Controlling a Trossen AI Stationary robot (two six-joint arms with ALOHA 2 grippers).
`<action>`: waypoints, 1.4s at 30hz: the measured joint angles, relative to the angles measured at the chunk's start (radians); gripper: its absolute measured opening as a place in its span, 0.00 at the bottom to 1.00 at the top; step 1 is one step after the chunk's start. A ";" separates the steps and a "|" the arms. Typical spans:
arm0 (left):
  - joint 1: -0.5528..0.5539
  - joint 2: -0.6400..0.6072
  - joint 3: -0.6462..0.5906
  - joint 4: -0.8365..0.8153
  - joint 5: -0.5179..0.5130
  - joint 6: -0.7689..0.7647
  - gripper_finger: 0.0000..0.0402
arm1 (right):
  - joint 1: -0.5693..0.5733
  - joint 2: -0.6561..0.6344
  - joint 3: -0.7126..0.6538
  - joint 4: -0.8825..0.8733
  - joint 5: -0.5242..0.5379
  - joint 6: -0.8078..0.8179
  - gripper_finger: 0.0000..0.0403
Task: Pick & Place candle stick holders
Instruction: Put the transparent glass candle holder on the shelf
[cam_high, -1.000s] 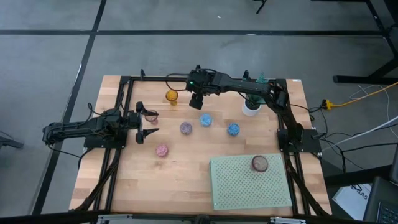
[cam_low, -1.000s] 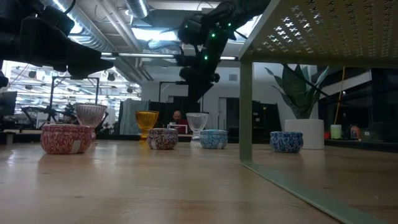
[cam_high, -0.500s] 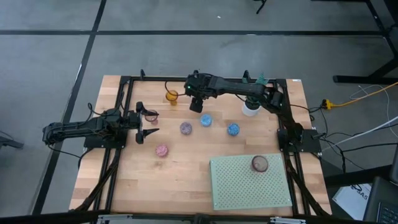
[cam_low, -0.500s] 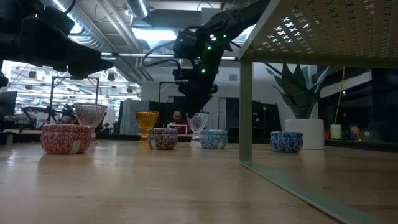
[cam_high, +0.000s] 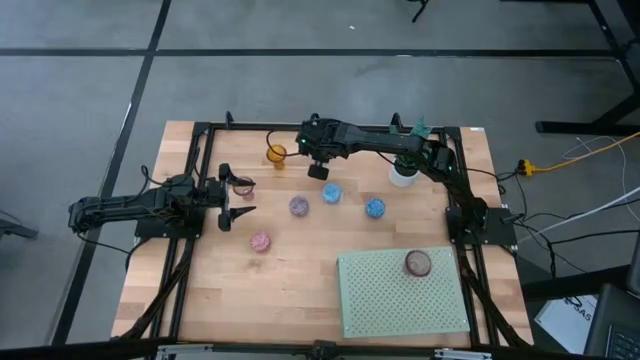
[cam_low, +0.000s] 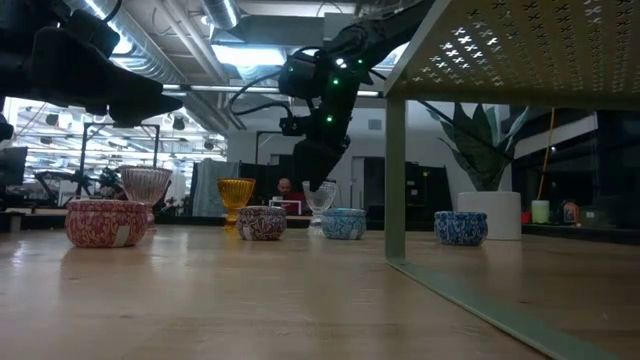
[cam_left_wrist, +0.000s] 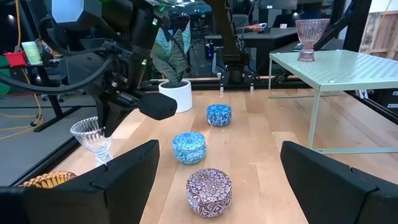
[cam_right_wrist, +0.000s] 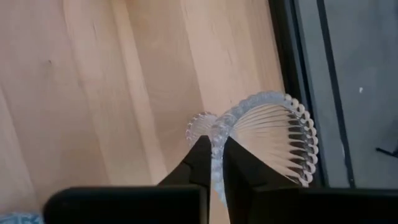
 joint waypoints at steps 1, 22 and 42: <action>0.000 0.000 0.000 0.000 0.000 0.000 0.83 | 0.000 0.000 0.000 -0.003 0.001 -0.003 0.05; 0.000 0.000 0.000 0.000 0.000 0.000 0.83 | 0.029 0.000 0.375 -0.363 -0.038 0.047 0.04; 0.000 0.000 0.000 0.000 0.000 0.000 0.83 | 0.270 -0.331 0.334 -0.717 0.035 0.445 0.04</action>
